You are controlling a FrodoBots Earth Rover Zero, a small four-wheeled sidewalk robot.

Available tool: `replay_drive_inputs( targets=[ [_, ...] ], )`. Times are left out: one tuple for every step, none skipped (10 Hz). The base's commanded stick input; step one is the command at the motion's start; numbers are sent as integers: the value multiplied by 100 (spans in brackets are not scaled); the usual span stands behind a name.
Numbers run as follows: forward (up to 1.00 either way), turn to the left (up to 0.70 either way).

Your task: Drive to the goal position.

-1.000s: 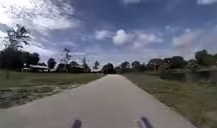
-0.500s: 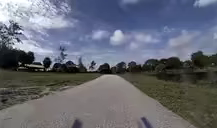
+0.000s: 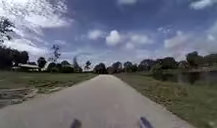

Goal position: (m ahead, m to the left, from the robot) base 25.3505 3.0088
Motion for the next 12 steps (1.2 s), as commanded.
replay_drive_inputs(
  targets=[
    [69, 34],
    [69, 9],
    [69, 3],
    [69, 3],
    [69, 3],
    [69, 3],
    [69, 3],
    [69, 3],
    [69, 3],
    [69, 3],
    [69, 3],
    [69, 3]
  ],
)
